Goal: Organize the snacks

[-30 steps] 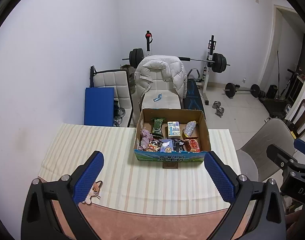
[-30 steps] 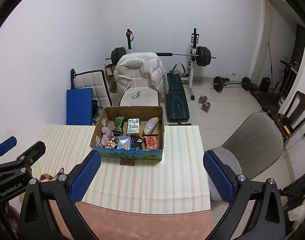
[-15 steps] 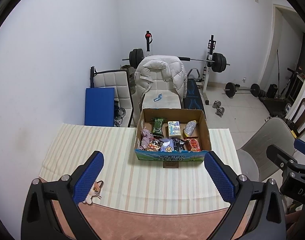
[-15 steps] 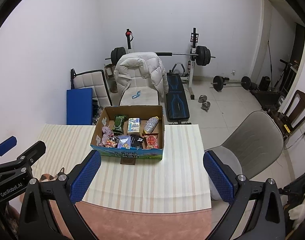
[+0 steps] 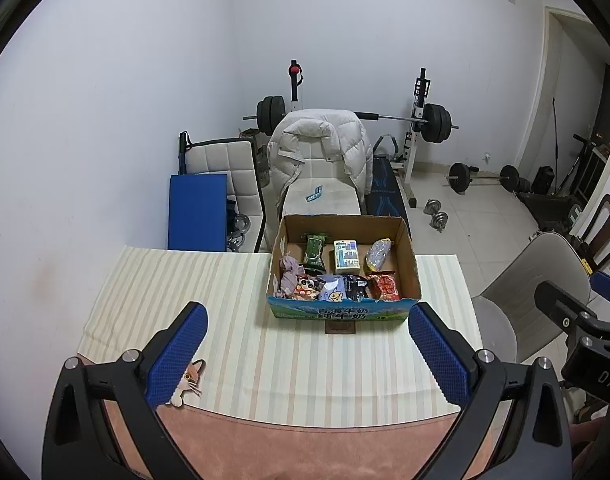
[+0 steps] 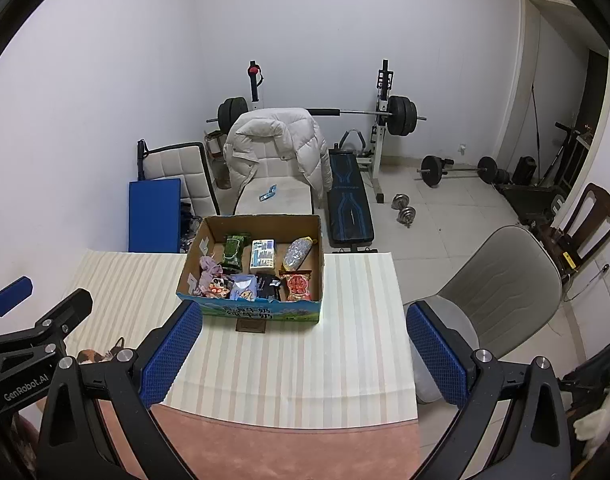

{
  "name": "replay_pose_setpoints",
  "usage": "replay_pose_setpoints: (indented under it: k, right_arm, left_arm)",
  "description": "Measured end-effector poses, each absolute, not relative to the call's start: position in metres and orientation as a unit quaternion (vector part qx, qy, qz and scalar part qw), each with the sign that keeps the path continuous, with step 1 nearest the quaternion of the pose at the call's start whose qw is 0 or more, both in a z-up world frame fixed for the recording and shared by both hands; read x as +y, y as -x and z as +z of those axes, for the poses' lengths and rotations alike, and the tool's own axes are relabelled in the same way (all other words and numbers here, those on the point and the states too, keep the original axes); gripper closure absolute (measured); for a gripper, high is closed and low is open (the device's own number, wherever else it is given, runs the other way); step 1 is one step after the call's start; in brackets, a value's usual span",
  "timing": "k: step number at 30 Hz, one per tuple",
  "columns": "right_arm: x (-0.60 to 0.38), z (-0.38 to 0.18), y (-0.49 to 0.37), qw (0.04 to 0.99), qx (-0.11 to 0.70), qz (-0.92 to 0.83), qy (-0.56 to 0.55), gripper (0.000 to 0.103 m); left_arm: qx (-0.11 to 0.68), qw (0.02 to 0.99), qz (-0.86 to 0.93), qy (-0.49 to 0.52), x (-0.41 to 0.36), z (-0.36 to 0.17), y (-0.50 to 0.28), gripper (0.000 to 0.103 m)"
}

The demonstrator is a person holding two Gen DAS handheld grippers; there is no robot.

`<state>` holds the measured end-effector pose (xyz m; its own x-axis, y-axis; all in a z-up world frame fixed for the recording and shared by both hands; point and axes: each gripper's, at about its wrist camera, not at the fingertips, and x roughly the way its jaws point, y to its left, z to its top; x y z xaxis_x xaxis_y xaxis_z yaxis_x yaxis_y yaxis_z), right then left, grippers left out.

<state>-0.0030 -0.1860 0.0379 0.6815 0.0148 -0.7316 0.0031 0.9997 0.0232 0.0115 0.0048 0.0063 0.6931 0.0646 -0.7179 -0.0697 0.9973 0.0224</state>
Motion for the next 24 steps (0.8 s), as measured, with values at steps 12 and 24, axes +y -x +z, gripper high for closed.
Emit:
replay_pose_setpoints:
  k: [12,24]
  right_arm:
    - [-0.185,0.041,0.003,0.918,0.397,0.002,-0.009,0.000]
    - [-0.192,0.050,-0.004,0.919,0.395,0.003,-0.007,0.000]
  left_arm:
    - [0.389,0.921,0.034,0.003,0.006,0.006,-0.011,0.000]
    - [0.388,0.921,0.033,0.004,0.006,0.008,-0.010,0.000]
